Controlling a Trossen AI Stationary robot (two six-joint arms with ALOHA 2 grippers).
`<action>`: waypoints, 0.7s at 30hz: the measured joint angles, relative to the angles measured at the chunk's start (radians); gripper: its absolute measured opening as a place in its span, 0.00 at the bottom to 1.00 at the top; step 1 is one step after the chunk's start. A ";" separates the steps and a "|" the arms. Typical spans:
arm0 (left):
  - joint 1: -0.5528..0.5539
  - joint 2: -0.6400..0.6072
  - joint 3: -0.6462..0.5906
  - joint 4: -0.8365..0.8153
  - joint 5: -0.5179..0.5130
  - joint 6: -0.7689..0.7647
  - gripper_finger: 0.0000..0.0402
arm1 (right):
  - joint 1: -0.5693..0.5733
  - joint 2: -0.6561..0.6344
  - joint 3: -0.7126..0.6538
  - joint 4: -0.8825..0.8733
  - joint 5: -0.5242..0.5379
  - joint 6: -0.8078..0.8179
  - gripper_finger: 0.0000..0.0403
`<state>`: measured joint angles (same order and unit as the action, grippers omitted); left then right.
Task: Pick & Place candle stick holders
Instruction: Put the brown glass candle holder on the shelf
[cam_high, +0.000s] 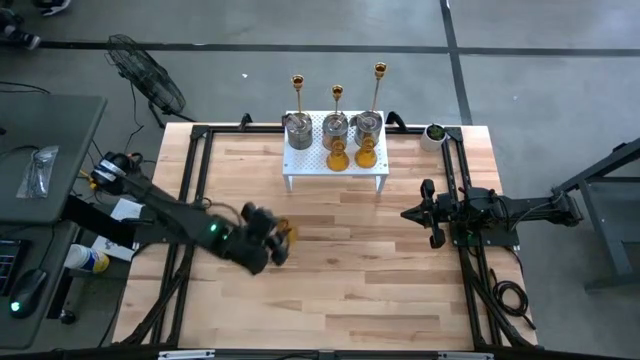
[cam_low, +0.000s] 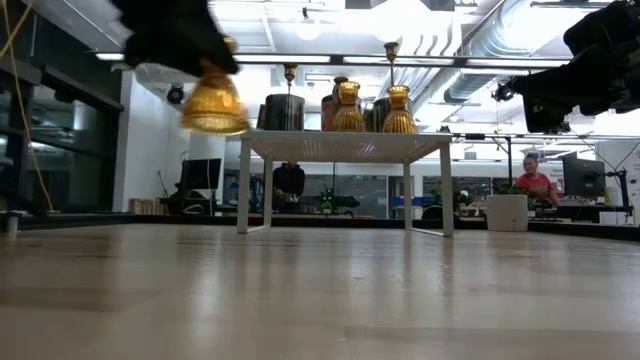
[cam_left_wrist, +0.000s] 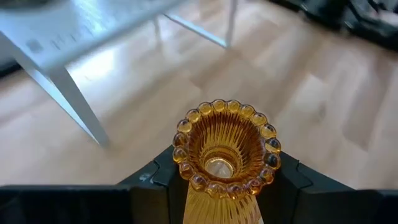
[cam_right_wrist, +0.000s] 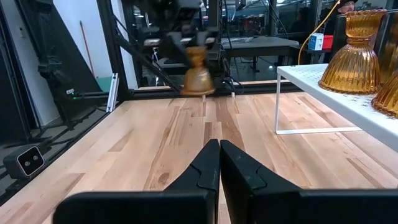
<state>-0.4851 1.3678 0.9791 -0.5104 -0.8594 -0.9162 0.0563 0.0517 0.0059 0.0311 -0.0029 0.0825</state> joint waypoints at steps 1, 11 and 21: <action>0.029 0.000 0.013 0.000 0.000 0.021 0.35 | 0.000 0.000 0.000 0.000 0.000 0.000 0.01; 0.283 0.000 0.135 0.006 0.098 0.295 0.35 | 0.000 0.000 0.000 0.000 0.000 0.000 0.01; 0.482 0.030 0.193 0.140 0.204 0.526 0.35 | 0.000 0.000 0.000 0.000 0.000 0.000 0.01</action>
<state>-0.0029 1.3981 1.1722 -0.3704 -0.6557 -0.3900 0.0563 0.0517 0.0059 0.0307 -0.0029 0.0822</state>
